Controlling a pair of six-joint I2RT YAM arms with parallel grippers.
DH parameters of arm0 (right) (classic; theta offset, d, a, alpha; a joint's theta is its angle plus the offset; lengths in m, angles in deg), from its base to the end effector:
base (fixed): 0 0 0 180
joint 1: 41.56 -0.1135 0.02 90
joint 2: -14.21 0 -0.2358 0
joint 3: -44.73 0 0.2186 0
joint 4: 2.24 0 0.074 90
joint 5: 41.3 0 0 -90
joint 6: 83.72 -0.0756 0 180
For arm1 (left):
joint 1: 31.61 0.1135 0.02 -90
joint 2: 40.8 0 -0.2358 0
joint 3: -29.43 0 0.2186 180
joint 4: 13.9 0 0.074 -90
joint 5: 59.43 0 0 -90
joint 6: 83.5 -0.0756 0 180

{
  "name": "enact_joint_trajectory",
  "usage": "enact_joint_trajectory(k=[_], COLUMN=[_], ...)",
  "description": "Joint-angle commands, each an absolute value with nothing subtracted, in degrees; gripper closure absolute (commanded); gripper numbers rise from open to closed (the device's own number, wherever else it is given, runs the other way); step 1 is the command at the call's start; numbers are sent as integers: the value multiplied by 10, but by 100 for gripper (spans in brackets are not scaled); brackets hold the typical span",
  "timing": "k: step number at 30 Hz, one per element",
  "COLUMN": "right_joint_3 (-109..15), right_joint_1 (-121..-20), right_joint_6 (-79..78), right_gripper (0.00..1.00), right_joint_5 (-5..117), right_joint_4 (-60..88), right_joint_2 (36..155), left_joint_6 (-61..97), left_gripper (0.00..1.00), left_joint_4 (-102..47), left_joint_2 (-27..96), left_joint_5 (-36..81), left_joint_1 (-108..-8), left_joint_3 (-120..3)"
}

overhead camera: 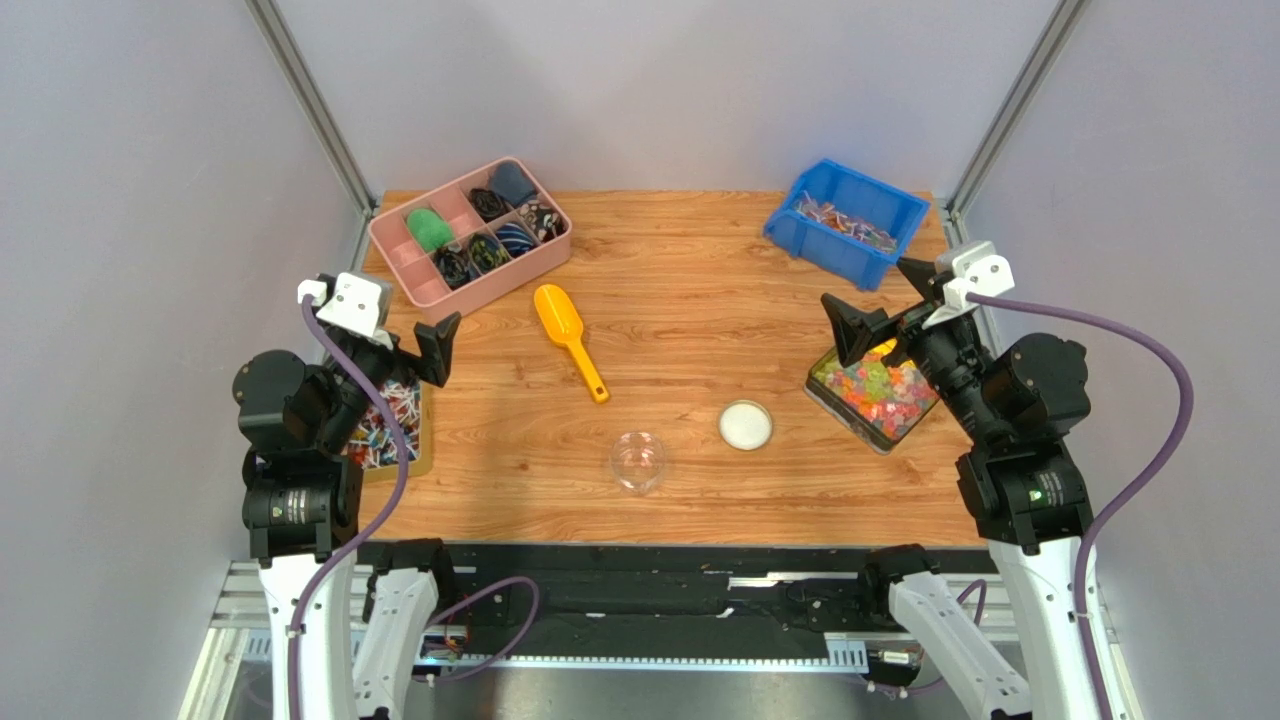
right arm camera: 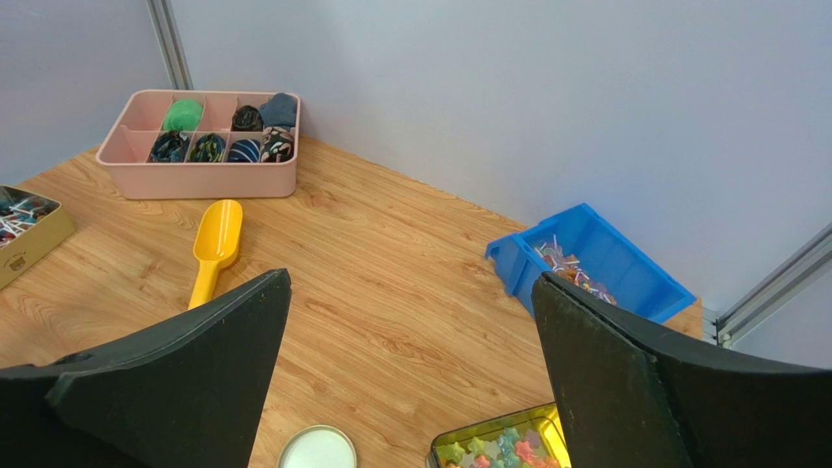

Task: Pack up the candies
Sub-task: Move the spatula to the center of the board.

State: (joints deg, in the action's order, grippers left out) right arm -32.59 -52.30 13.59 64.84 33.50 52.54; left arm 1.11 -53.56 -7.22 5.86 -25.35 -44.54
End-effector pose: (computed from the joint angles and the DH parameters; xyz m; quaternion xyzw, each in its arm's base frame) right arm 0.1448 0.0488 0.4056 -0.2074 0.6555 0.1179 0.7165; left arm 0.1354 -0.0169 0.3874 0.1470 0.6875 -0.0790 0.7068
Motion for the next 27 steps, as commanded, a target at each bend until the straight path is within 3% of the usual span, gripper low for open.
enact_joint_trajectory(k=[1,27], right_joint_3=[-328,-316], right_joint_1=[-526,-527], right_joint_6=[138,131], right_gripper=[0,1], right_joint_5=[656,683], right_joint_4=[314,299], right_joint_2=[526,563], left_joint_6=[22,13], left_gripper=[5,2], left_joint_4=[-515,-516], left_joint_2=[-71,-55], left_joint_5=[61,64], left_joint_1=[-248,-245], left_joint_3=[-443,-452])
